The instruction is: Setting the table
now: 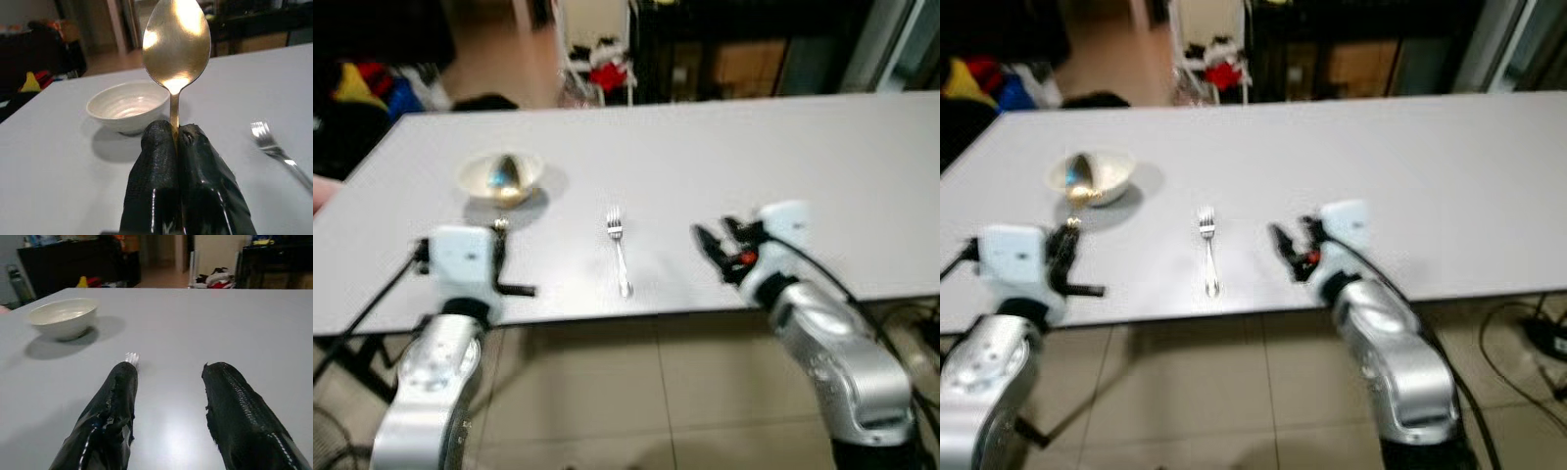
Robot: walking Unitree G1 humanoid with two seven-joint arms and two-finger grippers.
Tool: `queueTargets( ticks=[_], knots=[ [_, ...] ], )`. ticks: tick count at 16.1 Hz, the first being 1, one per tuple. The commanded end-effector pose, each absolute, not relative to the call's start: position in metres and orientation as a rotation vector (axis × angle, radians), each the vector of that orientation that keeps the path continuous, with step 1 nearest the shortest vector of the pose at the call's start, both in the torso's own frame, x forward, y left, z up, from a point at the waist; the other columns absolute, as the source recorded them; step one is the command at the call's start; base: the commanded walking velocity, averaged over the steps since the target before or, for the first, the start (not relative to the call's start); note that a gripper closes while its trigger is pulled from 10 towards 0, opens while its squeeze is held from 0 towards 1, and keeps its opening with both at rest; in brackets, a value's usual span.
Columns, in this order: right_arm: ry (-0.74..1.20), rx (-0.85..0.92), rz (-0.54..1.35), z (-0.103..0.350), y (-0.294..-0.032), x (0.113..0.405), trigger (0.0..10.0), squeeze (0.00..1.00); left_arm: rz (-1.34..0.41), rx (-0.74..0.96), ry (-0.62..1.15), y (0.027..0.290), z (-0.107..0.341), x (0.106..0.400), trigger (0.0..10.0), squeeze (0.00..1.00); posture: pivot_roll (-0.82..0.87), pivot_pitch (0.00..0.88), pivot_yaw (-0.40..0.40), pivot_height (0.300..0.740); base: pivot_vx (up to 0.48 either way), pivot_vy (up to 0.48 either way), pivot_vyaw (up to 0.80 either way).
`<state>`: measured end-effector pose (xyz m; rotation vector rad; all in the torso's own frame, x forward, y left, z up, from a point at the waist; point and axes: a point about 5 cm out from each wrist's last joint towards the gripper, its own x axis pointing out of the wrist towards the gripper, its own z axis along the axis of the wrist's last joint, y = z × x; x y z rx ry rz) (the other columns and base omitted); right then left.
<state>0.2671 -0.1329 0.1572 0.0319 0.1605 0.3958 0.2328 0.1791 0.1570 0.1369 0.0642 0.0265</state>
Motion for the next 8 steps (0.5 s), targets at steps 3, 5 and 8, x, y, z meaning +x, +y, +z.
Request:
queueTargets(
  ticks=[3, 5, 8],
  knots=[
    [0.158, 0.023, 0.354, 0.157, -0.141, 0.2686, 10.0, 0.0, 0.0, 0.137, 0.042, 0.1742, 0.1602, 0.2346, 10.0, 0.0, -0.1, 0.0, 0.072, 0.74, 0.421, 0.0, 0.0],
    [0.16, 0.024, 0.354, 0.1562, -0.1408, 0.2683, 10.0, 0.0, 0.001, 0.131, 0.038, 0.1751, 0.1602, 0.2347, 10.0, 0.0, -0.1, 0.0, 0.075, 0.74, 0.0, 0.0, 0.0],
    [0.165, 0.026, 0.35, 0.1541, -0.1408, 0.2682, 10.0, 0.0, -0.016, 0.14, 0.042, 0.1764, 0.1598, 0.2353, 10.0, 0.0, -0.1, 0.0, 0.078, 0.74, 0.0, 0.0, 0.0]
  ],
)
